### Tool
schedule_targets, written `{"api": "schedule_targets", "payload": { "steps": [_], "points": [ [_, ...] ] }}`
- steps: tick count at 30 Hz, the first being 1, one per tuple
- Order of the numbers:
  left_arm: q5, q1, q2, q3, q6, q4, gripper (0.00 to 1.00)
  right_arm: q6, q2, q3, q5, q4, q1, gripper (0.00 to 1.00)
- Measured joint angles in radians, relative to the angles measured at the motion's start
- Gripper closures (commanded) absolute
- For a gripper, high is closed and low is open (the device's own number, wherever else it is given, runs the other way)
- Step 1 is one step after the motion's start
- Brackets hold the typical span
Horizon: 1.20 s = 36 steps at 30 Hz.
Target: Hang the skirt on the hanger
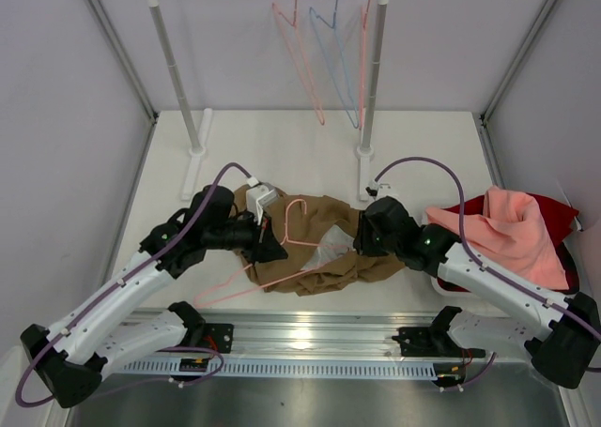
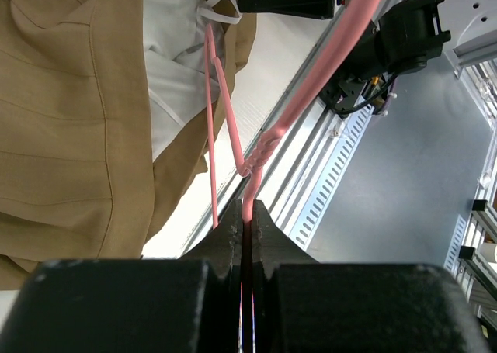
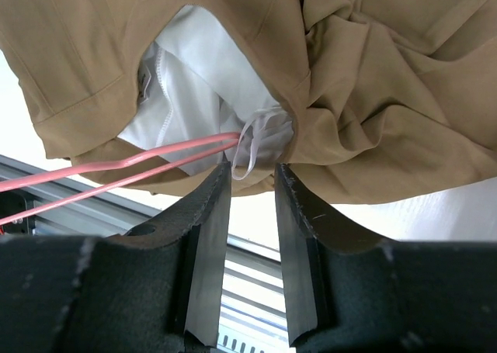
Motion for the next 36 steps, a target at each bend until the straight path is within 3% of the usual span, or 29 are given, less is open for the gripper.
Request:
{"api": "schedule_targets", "payload": {
  "steps": [9, 27, 36],
  "points": [
    [-0.001, -0.039, 0.012, -0.003, -0.007, 0.003, 1.00, 0.016, 0.005, -0.010, 0.000, 0.009, 0.008, 0.64],
    [-0.066, -0.200, 0.079, -0.026, -0.088, 0.109, 1.00, 0.050, -0.031, -0.099, 0.038, -0.006, 0.019, 0.84],
    [-0.116, -0.254, 0.118, -0.063, -0.129, 0.184, 1.00, 0.090, -0.085, -0.200, 0.061, -0.026, 0.019, 0.85]
  ]
}}
